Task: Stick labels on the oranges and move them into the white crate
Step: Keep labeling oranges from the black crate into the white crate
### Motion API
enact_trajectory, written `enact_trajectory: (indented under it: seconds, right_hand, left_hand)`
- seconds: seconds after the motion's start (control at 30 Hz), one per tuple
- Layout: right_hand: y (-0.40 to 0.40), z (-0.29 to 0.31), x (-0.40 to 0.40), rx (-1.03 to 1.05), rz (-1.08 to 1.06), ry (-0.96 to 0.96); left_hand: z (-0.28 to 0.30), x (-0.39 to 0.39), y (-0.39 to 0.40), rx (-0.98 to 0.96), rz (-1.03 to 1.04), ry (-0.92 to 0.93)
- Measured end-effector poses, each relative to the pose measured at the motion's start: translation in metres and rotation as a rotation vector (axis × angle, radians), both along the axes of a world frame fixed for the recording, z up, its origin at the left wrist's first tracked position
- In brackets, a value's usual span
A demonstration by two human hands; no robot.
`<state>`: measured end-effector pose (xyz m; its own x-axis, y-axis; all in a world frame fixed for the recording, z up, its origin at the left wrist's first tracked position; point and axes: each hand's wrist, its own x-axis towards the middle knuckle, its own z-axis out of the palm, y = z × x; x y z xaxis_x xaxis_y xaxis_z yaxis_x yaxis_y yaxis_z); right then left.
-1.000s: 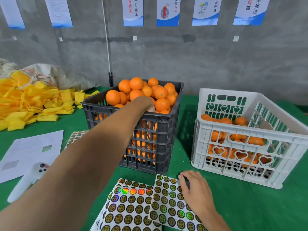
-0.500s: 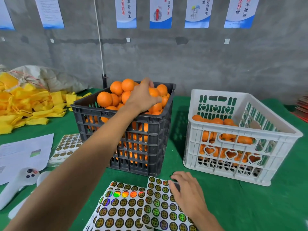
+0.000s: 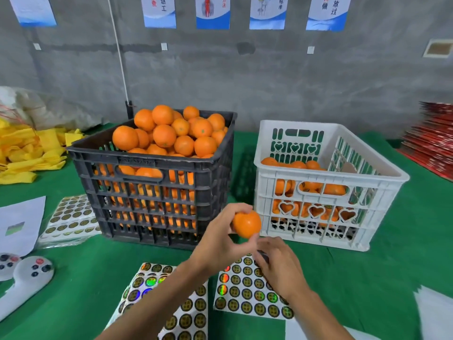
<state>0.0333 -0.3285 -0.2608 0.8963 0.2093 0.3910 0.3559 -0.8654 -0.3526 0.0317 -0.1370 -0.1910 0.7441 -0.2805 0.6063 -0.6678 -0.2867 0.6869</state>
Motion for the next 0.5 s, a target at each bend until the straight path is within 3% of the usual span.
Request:
enact_trajectory:
  seconds: [0.1, 0.3, 0.5]
  right_hand:
    - [0.000, 0.000, 0.001, 0.002, -0.011, 0.021]
    - [-0.012, 0.002, 0.006, 0.077, 0.046, 0.159]
    - [-0.032, -0.001, 0.003, -0.028, 0.122, 0.332]
  left_hand:
    - [-0.034, 0.003, -0.002, -0.122, 0.047, 0.252]
    - [-0.054, 0.012, 0.000, -0.089, 0.219, 0.490]
    - [-0.059, 0.014, 0.001, -0.103, 0.218, 0.550]
